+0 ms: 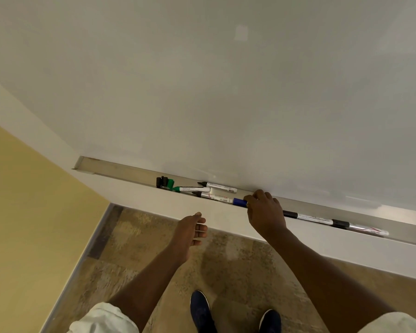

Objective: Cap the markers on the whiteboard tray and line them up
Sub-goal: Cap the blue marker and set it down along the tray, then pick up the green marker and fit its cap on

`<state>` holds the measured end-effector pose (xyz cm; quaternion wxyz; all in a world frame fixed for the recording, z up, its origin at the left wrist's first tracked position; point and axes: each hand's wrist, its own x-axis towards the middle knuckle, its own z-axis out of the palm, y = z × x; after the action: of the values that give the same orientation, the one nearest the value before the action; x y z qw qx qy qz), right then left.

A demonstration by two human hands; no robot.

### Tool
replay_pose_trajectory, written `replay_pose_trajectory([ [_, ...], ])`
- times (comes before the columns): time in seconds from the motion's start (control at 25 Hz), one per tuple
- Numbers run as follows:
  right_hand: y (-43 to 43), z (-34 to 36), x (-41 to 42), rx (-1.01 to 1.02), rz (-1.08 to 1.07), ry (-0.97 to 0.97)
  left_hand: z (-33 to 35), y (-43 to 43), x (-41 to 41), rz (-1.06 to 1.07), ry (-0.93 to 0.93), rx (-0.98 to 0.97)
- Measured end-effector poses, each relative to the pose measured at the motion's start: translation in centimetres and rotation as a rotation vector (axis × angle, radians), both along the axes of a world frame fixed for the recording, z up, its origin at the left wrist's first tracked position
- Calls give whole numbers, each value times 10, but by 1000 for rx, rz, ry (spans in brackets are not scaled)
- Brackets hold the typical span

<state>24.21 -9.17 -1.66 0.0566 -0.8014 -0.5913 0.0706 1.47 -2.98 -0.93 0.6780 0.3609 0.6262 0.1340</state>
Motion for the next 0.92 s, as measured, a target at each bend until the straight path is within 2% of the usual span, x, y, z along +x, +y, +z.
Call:
replay_pose_trajectory([
  [0.32, 13, 2, -12, 97, 22, 33, 2, 12, -3, 31, -5, 11],
  [0.48, 32, 7, -30, 159, 122, 57, 3, 22, -7, 69, 1, 43],
  [0.64, 52, 10, -49, 123, 227, 16, 4, 38, -12, 89, 49, 108],
  [0.8, 82, 15, -72, 79, 325, -9, 0, 56, -27, 96, 149, 290],
  [0.92, 104, 17, -90, 42, 406, -43, 3, 80, -38, -60, 445, 623],
])
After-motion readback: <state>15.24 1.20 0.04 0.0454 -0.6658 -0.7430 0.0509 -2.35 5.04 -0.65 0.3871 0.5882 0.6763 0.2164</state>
